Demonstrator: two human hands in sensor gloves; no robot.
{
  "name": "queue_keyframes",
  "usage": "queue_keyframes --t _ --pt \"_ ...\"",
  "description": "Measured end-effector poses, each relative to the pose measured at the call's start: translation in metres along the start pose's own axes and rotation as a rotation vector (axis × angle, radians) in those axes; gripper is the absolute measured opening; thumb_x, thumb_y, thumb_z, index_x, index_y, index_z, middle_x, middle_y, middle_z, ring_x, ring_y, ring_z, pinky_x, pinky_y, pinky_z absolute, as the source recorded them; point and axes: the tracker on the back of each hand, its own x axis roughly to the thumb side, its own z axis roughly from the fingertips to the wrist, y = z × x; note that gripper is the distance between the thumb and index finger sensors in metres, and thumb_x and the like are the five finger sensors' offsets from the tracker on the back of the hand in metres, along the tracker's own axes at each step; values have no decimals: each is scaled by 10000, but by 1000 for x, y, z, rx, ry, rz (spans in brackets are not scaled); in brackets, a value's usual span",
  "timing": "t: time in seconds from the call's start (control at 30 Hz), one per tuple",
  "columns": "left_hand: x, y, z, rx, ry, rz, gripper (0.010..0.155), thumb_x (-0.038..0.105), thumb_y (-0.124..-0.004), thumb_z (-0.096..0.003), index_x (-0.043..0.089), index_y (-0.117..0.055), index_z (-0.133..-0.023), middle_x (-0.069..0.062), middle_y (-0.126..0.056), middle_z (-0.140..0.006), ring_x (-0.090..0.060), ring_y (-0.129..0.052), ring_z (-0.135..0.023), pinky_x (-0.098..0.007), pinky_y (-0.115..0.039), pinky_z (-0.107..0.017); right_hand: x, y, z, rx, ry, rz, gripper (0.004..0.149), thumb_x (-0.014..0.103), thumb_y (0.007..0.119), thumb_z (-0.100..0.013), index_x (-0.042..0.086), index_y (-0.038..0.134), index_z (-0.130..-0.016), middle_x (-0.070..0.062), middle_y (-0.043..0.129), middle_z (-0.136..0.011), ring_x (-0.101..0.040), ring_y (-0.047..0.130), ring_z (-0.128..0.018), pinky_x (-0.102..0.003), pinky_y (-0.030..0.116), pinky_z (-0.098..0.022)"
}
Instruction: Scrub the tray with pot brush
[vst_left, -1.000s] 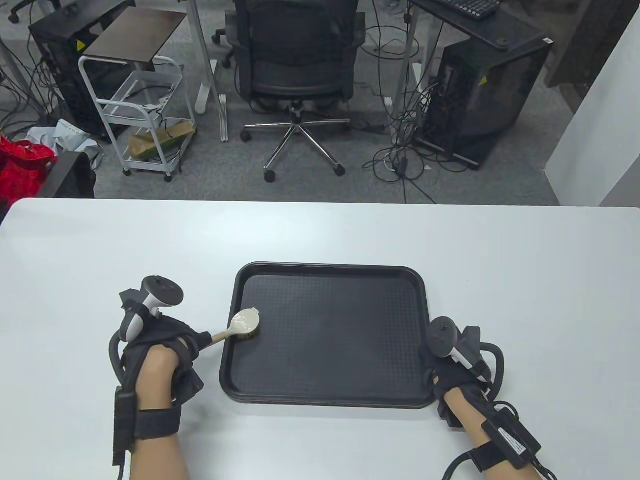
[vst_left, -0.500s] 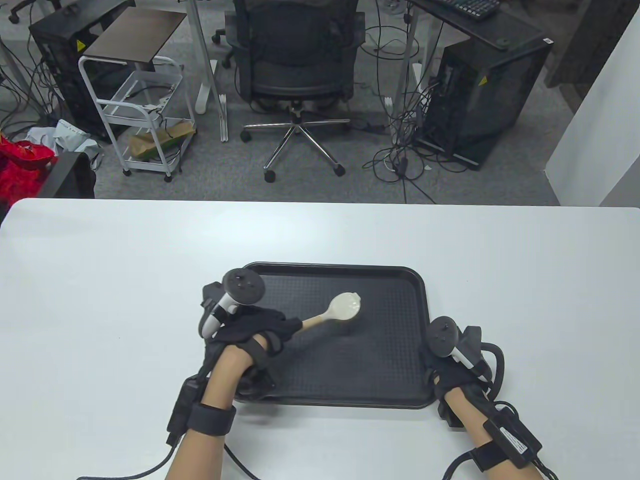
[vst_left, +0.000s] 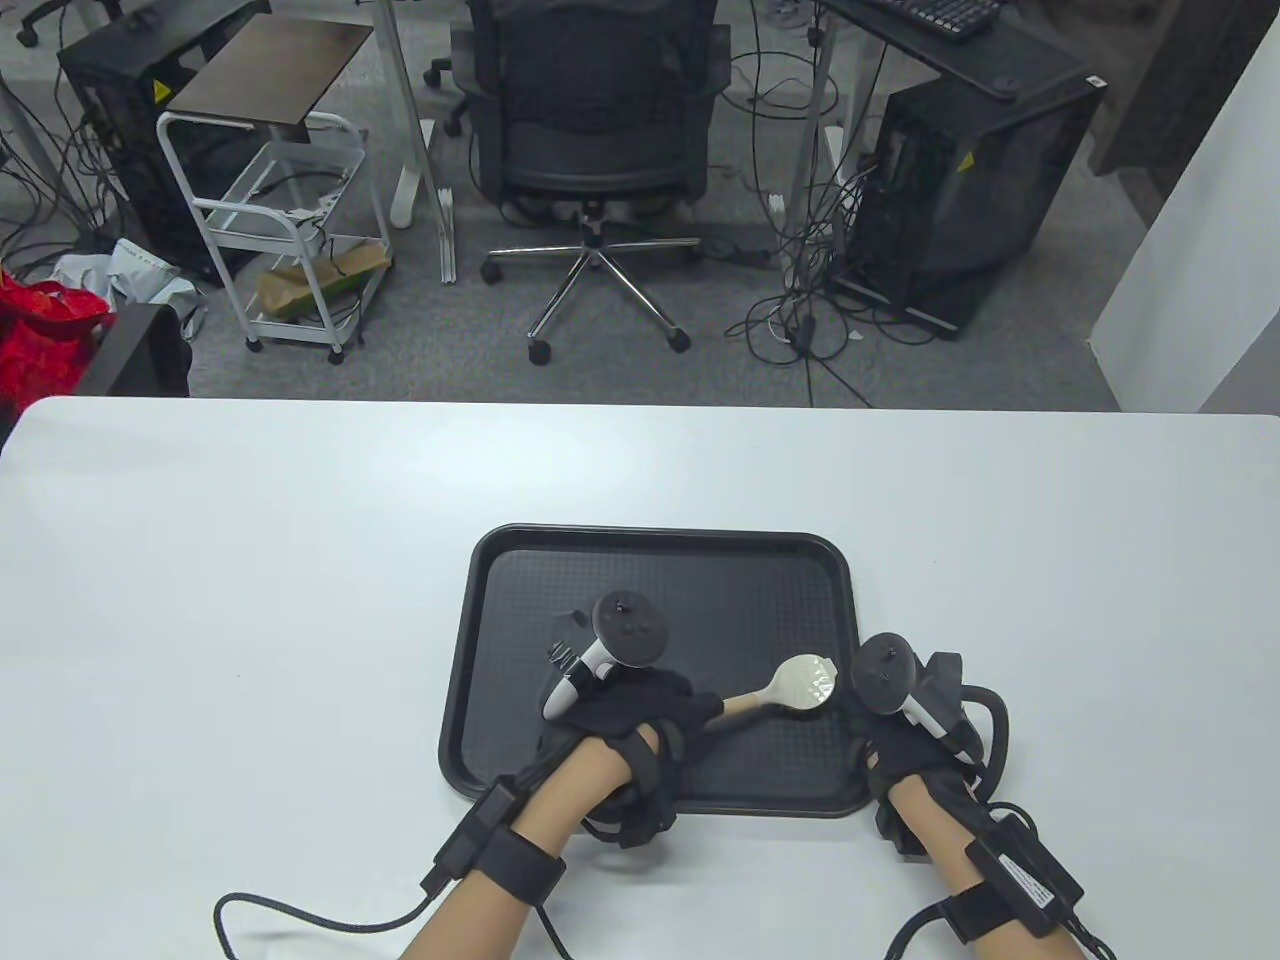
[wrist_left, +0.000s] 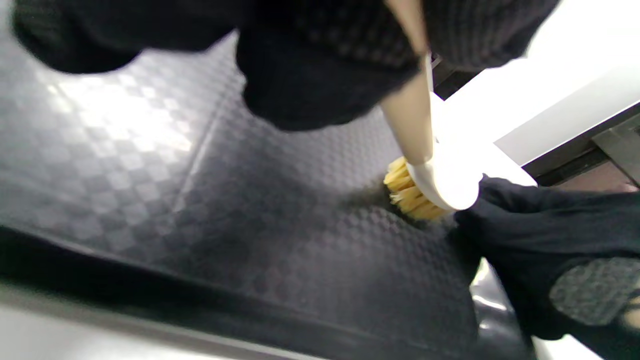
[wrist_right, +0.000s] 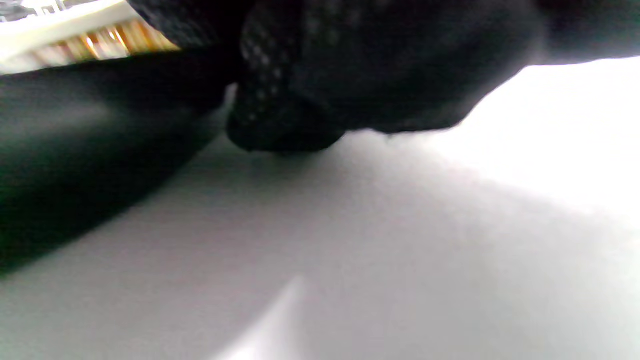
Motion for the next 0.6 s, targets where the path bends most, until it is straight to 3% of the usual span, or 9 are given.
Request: queue_keyframes --t 0.33,0.6 --pt "-1 2 2 -33 41 -30 603 579 -781 -380 100 -890 -730 9 -1048 -368 -195 -957 -93 -484 -849 -389 0 0 0 -4 1 6 581 370 756 -473 56 623 -945 -37 994 -342 -231 967 -112 -446 835 -193" --pt "-25 32 12 -81 147 -92 606 585 -783 -380 107 -889 -737 2 -1048 -379 -205 -956 -104 -491 -843 -399 0 0 1 -7 3 11 582 372 755 -472 58 624 -945 -36 994 -341 -231 967 -112 -446 834 -193"
